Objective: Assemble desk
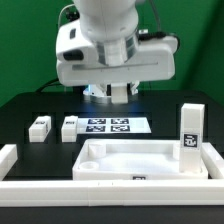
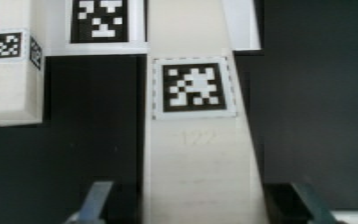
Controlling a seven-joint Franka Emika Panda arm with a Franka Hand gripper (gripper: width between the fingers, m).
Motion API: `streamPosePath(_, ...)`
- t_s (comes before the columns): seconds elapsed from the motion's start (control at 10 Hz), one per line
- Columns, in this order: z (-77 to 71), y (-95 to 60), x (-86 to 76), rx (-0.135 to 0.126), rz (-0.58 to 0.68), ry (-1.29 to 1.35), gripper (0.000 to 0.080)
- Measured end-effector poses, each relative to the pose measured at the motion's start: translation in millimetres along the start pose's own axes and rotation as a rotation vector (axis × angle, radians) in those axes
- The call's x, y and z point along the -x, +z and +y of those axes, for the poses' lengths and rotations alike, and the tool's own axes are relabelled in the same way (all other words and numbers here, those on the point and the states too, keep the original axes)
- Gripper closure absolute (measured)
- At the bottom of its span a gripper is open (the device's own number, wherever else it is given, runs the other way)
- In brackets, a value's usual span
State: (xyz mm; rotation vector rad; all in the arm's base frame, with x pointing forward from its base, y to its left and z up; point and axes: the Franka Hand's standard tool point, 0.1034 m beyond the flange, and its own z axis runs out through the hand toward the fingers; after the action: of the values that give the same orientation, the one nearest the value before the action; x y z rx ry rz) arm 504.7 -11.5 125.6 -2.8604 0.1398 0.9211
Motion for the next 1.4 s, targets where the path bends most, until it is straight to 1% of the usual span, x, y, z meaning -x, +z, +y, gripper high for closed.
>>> streamPosePath(0.1, 2.5, -37.6, -12.1, -0.055, 0.057, 0.015, 0.0509)
streamPosePath(0.2, 16.6, -66.3, -25.2, -0.089, 0.139, 0.026, 0.0509)
streamPosePath(0.3, 25.0, -77.2, -34.9, -0.091, 0.252, 0.034, 0.0509)
streamPosePath(0.4, 20.6, -71.6, -32.5, -0.083, 0.318, 0.032, 0.0509)
streamPosePath(0.5, 19.8, -70.0, -31.5, -0.079, 0.360, 0.033, 0.0509)
streamPosePath(0.6, 22.4, -75.2, -38.1, -0.069, 0.455, 0.041, 0.0509)
streamPosePath(0.7, 23.4, -75.1, -38.1, -0.059, 0.531, 0.046, 0.0509)
streamPosePath(0.8, 23.8, -79.2, -40.7, -0.053, 0.592, 0.050, 0.0509)
streamPosePath(0.9, 24.0, -95.8, -49.9, -0.049, 0.694, 0.052, 0.0509)
streamPosePath(1.0, 28.4, -112.8, -59.4, -0.062, 0.797, 0.056, 0.0509)
streamPosePath(1.1, 35.1, -124.0, -66.9, -0.040, 0.910, 0.069, 0.0509)
streamPosePath(1.2, 36.7, -124.2, -69.9, -0.012, 0.995, 0.074, 0.0509)
streamPosePath(1.3, 39.2, -121.0, -69.8, 0.009, 1.046, 0.078, 0.0509)
streamPosePath(1.4, 42.2, -122.6, -70.3, 0.027, 1.095, 0.082, 0.0509)
